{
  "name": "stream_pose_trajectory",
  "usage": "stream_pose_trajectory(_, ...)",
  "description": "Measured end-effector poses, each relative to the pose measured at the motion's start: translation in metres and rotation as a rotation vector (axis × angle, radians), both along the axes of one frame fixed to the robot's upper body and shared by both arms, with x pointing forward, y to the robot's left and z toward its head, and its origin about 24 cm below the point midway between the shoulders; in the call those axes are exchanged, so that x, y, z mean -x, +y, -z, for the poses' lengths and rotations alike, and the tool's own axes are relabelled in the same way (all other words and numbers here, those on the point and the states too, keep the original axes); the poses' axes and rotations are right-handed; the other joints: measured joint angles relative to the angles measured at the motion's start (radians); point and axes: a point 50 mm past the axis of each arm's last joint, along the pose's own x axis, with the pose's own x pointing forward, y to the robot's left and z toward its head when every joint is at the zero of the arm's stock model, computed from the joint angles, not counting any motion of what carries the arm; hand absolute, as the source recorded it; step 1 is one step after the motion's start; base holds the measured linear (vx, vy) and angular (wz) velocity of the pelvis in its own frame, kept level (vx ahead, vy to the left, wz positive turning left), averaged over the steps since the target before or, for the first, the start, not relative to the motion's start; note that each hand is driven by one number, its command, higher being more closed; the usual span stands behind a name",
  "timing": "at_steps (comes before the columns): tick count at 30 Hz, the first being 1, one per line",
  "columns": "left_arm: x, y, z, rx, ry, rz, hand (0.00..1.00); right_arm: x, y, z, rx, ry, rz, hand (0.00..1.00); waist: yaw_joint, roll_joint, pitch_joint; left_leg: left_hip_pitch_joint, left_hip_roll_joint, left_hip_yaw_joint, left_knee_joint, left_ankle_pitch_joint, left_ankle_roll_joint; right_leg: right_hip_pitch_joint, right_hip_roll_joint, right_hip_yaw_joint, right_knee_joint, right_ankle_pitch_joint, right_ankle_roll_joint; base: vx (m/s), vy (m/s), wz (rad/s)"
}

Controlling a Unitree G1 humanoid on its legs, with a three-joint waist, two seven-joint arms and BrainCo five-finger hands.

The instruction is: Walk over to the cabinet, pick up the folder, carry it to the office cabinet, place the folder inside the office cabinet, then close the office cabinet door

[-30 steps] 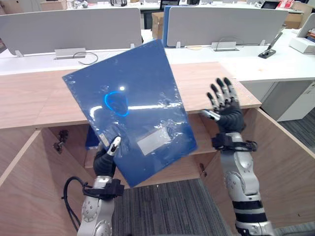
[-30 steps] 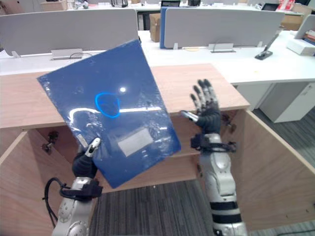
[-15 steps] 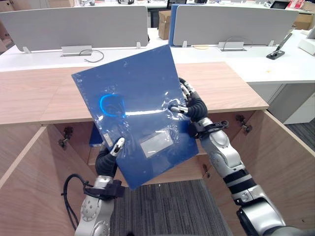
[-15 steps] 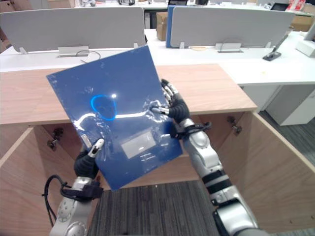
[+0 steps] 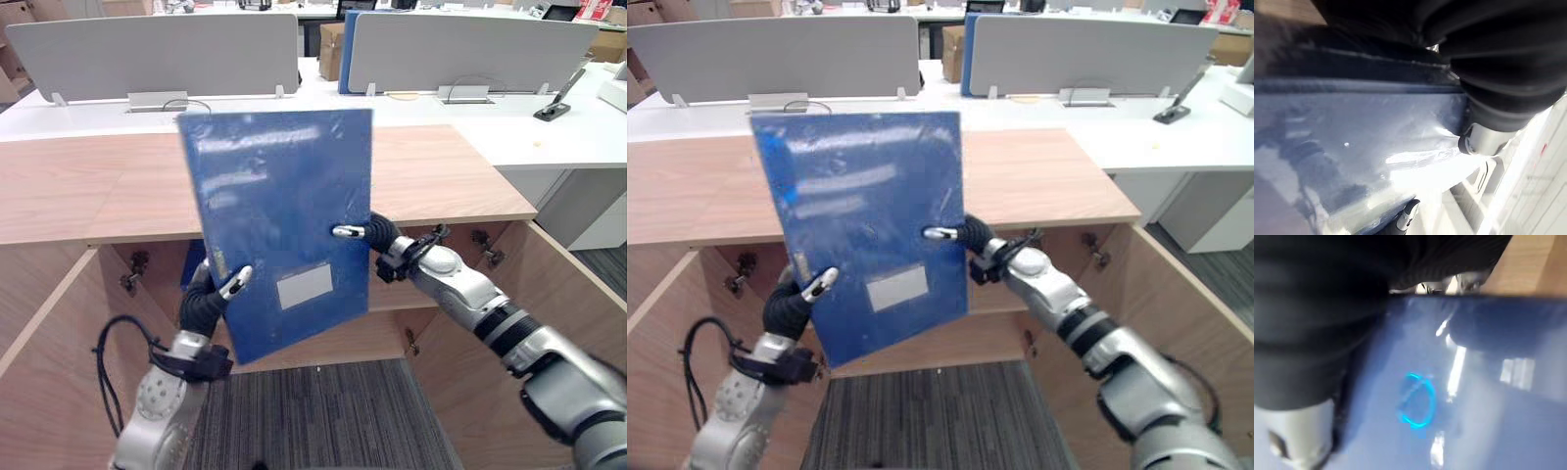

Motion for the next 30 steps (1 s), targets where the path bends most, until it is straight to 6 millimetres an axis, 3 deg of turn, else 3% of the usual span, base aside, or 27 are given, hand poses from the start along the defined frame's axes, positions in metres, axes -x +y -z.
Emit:
stream_pose_trajectory(5,-0.010,-0.003,-0.015,-0.277,-0.070,0.112,1.00,0.017,-0.026,0.030,0.206,0.178,-0.102,1.00,0.001,-0.008,-0.003,-0.009,0.000,-0.011,0.004,0.002,0.000,-0.001,0.001,-0.010,0.001,0.000,0.000,0.00,0.002,0.06)
stream_pose_trajectory(15,-0.012,-0.009,-0.016,-0.214,-0.045,0.155,1.00,0.021,-0.034,0.028,0.196,0.193,-0.106,1.00,0.003,-0.014,-0.007,-0.011,0.001,-0.012,0.011,0.002,-0.001,-0.004,0.000,-0.009,0.011,-0.002,-0.003,0.00,0.000,0.00)
stream_pose_trajectory(16,-0.012,-0.010,-0.015,-0.210,-0.042,0.158,0.00,0.022,-0.034,0.030,0.190,0.199,-0.104,1.00,0.004,-0.014,-0.008,-0.012,0.001,-0.012,0.012,0.002,-0.001,-0.005,0.000,-0.009,0.011,-0.002,-0.003,0.00,0.000,0.00)
stream_pose_trajectory(20,-0.009,-0.019,-0.008,-0.180,-0.004,0.211,0.00,0.036,-0.043,0.049,0.099,0.255,-0.056,1.00,0.012,-0.021,-0.015,-0.030,0.003,-0.013,0.020,0.003,-0.001,-0.022,0.001,-0.008,0.017,-0.002,-0.003,0.00,0.000,0.00)
stream_pose_trajectory(25,-0.003,-0.029,-0.002,-0.102,0.024,0.303,0.00,0.056,-0.040,0.073,-0.286,0.288,0.116,1.00,0.000,-0.024,-0.019,-0.030,0.004,-0.006,0.021,0.004,-0.001,-0.030,0.000,0.002,0.024,-0.003,-0.003,-0.02,0.014,-0.05)
stream_pose_trajectory(30,0.016,-0.046,0.025,0.147,0.176,0.521,0.00,0.088,-0.021,0.111,-0.666,0.451,0.279,1.00,-0.030,-0.027,-0.025,-0.027,0.014,0.026,0.017,0.003,-0.002,-0.047,0.007,0.035,0.016,-0.002,-0.002,-0.03,0.014,-0.17)
